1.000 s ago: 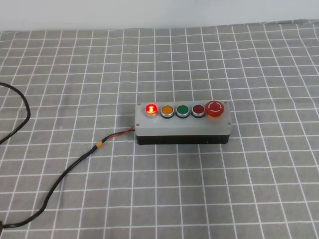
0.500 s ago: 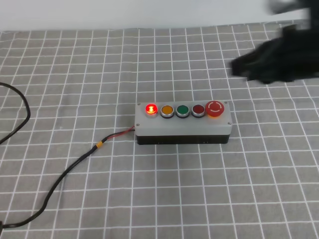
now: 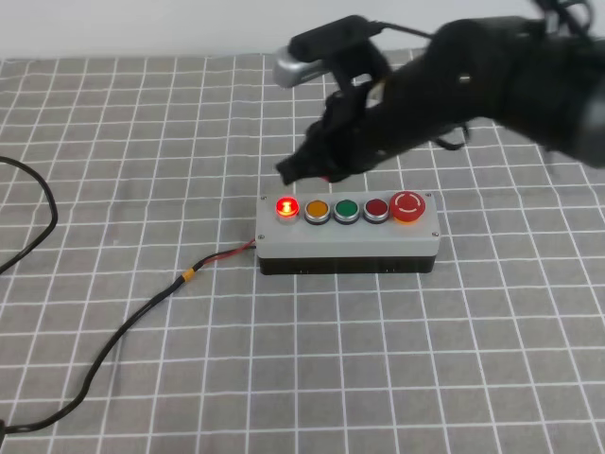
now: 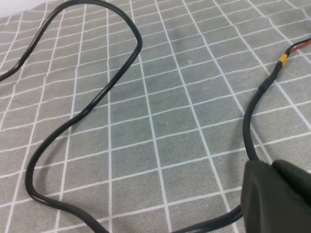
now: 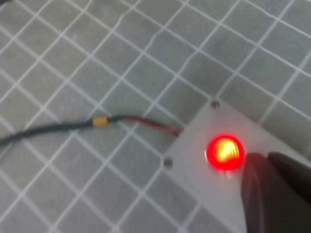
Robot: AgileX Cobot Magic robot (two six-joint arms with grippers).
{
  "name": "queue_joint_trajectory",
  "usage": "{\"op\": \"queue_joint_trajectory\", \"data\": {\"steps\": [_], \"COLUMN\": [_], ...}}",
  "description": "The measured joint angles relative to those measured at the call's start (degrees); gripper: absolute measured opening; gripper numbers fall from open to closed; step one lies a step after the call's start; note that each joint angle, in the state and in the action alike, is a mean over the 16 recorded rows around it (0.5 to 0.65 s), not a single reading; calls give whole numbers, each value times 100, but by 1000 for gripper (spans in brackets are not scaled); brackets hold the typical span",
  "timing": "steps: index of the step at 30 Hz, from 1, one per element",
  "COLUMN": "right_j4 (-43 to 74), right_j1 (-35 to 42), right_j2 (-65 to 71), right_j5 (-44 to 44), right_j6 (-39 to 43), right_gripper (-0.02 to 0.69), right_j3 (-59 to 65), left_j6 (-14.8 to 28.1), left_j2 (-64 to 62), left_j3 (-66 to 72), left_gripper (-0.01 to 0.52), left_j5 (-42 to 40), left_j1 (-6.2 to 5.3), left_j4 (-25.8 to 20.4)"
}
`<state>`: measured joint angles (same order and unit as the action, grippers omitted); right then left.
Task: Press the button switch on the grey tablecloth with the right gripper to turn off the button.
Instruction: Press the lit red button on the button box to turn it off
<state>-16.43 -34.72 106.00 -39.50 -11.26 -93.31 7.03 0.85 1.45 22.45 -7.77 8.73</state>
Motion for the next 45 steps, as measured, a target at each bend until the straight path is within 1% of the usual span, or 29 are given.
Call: {"op": "queue_joint_trajectory", "data": {"steps": [6, 11, 28, 37, 45], "right_j4": [97, 69, 180, 346, 840], "right_j1": [-97, -98, -98, -98, -98], "right_j2": [730, 1096, 1494, 1417, 565], "right_j5": [-99, -172, -255, -315, -444], "right_j6": [189, 209, 213, 217, 285], "right_gripper": [-15, -15, -15, -15, -15], "right_j3": [-606, -854, -1017, -1056, -991], "left_j6": [0, 0, 0, 0, 0], "left_j2": [0, 0, 0, 0, 0], "left_j3": [0, 0, 0, 0, 0], "left_gripper": [-3, -3, -3, -3, -3], "left_j5": [0, 0, 0, 0, 0], "left_j1": [0, 0, 0, 0, 0], "left_j4": [0, 0, 0, 0, -7]}}
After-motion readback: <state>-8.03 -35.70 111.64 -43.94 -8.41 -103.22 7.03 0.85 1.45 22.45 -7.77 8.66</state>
